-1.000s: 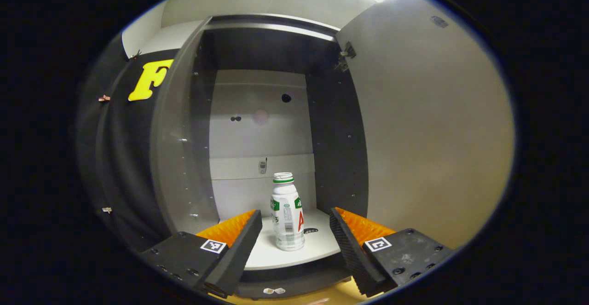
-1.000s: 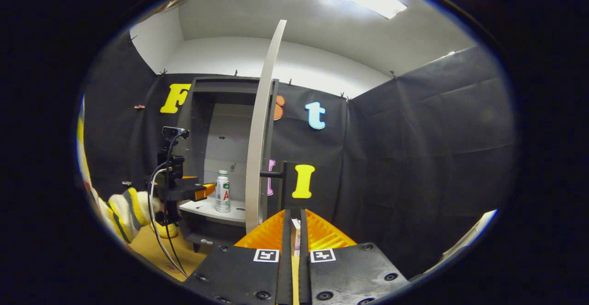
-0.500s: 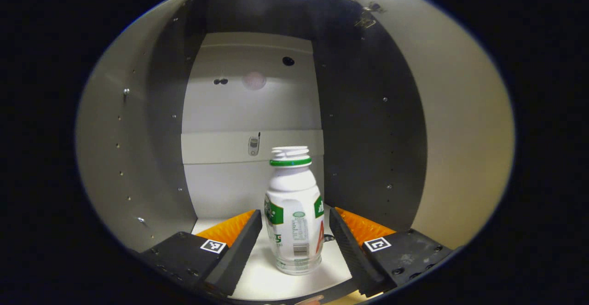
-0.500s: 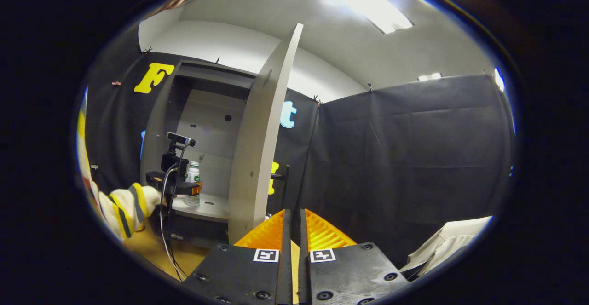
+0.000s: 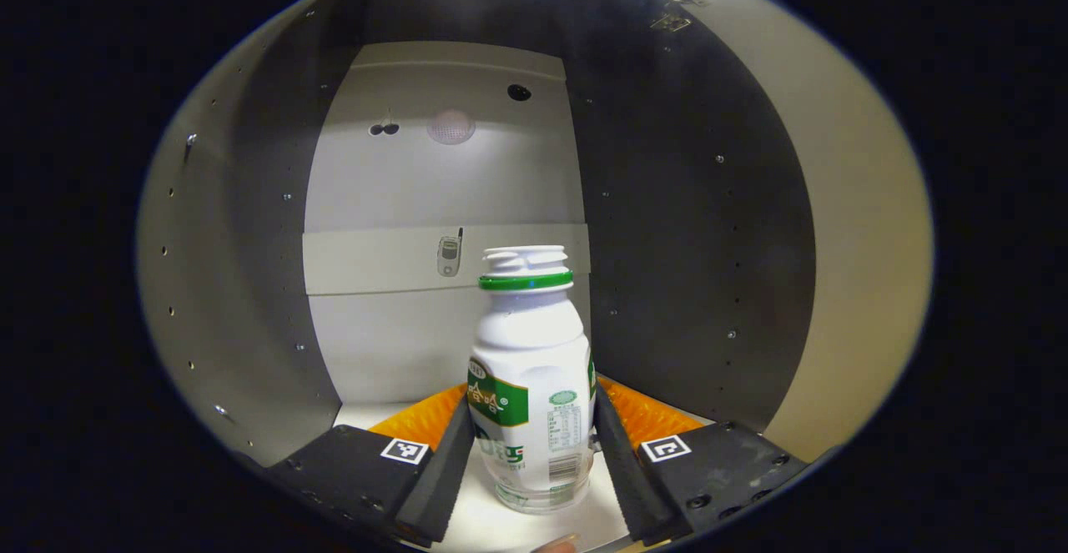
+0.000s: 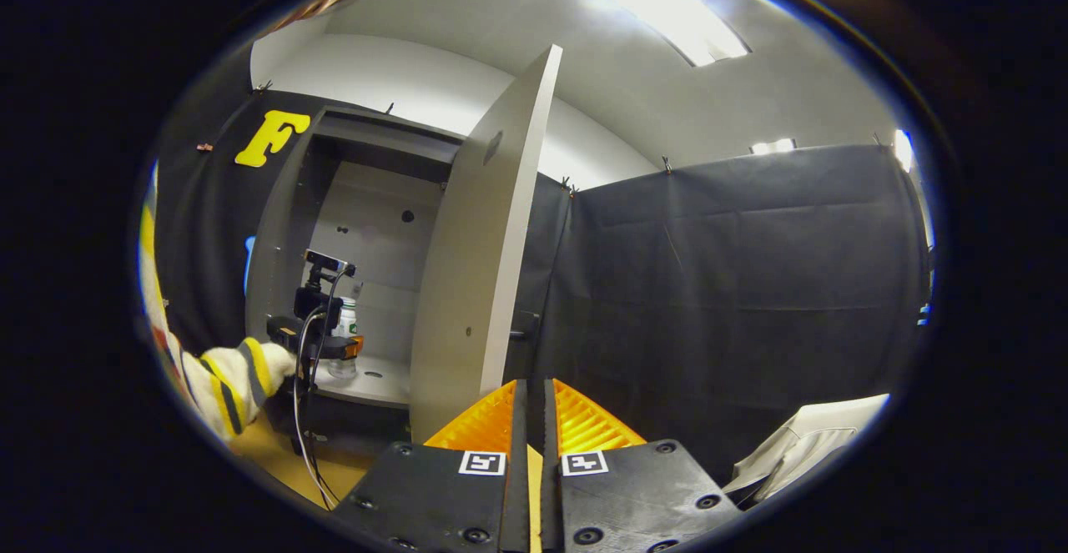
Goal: Open the cabinet door with the right hand, grasp the bottle in the cabinet with the left hand and place it on the coaster, then close the cabinet door with the right hand.
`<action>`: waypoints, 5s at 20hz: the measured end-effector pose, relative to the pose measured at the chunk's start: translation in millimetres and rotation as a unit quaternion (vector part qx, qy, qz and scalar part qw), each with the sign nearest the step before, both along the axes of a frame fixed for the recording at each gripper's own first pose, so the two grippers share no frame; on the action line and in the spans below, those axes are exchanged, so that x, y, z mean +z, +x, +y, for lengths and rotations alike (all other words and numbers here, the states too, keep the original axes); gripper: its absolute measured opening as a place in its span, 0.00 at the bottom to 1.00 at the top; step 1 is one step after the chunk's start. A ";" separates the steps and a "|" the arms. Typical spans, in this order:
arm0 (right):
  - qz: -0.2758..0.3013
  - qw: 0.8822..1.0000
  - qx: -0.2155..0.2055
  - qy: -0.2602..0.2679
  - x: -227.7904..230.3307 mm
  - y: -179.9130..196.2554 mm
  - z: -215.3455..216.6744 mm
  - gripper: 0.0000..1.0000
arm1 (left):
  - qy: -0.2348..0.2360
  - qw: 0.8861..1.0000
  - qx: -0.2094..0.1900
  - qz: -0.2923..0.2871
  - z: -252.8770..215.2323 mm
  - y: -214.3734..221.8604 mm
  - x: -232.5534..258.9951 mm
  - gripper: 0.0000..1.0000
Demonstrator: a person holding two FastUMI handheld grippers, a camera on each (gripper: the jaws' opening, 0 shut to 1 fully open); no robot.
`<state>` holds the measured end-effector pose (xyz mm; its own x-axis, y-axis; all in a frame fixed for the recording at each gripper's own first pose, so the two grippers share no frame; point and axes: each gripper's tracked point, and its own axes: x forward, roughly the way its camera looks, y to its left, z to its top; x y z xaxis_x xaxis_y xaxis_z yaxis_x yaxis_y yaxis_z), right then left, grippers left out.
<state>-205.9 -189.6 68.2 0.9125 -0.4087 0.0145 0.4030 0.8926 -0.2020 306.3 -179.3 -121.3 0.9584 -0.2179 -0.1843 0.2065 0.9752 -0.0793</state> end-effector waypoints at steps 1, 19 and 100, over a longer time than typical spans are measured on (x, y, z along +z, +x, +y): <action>-0.002 1.000 0.003 0.001 0.7 0.5 -0.9 0.10 | -0.005 1.000 -0.002 0.000 0.7 -2.4 1.8 0.77; -0.009 0.956 0.282 0.078 -11.6 -43.5 -74.5 0.10 | 0.038 0.994 0.084 -0.051 39.2 -197.6 104.1 0.76; 0.047 0.940 0.304 0.148 30.1 12.2 -172.3 0.98 | 0.008 0.999 -0.030 -0.034 -31.9 -379.1 50.4 0.92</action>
